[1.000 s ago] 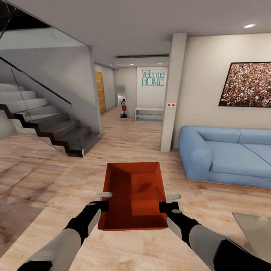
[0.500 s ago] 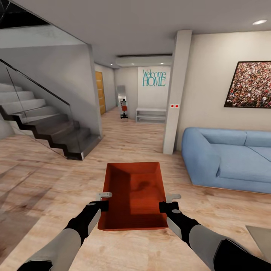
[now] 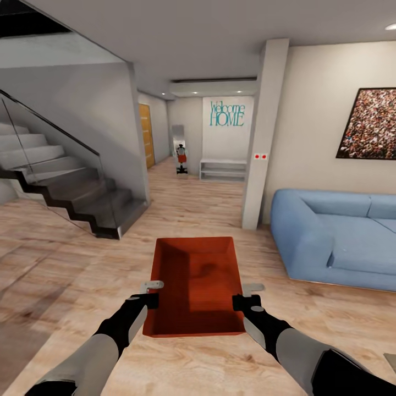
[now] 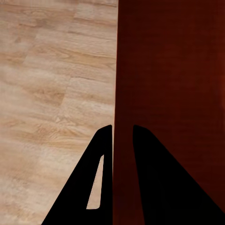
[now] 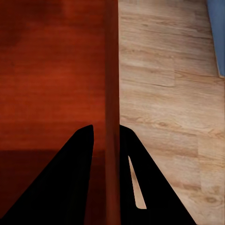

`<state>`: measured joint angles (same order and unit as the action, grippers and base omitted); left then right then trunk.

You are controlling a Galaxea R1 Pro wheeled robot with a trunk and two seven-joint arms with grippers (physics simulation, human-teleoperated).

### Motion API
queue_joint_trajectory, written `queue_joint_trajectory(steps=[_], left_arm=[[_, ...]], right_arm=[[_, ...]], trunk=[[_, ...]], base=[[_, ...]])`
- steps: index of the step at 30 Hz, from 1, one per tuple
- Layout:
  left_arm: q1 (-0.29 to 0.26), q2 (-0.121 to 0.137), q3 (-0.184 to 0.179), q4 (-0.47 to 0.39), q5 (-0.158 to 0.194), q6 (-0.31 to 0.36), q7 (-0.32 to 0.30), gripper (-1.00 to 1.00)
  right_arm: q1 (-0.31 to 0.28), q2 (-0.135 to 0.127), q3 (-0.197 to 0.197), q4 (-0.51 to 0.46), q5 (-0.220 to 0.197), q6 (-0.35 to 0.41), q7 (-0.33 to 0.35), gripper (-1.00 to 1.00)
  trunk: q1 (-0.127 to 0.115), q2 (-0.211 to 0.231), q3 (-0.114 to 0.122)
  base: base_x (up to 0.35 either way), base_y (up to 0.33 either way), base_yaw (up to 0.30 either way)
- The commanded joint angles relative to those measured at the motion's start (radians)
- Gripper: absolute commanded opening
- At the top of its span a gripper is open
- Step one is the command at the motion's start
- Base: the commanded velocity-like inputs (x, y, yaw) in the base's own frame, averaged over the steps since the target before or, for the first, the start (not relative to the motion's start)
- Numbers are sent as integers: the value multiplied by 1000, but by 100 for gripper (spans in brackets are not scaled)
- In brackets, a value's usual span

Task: Move the two storage containers from the living room to the garage. In the garage, place one container on the floor and stack the other container on top of it (either order is fine).

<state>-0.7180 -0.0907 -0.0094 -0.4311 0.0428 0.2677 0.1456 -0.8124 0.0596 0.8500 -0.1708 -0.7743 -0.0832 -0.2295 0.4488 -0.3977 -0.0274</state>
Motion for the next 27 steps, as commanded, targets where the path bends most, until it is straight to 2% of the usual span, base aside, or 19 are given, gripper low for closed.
queue_joint_trajectory(steps=[1,27], left_arm=[[-1,12,2,-5,6,5,8,-100],[-1,14,2,-5,6,5,8,-100]], right_arm=[[-1,-14,15,76,-17,-1,-1,-100],[-1,-15,15,76,-17,-1,-1,-100]], trunk=[[1,-2,-2],[1,-2,-2]], base=[[321,84,0],[322,18,0]])
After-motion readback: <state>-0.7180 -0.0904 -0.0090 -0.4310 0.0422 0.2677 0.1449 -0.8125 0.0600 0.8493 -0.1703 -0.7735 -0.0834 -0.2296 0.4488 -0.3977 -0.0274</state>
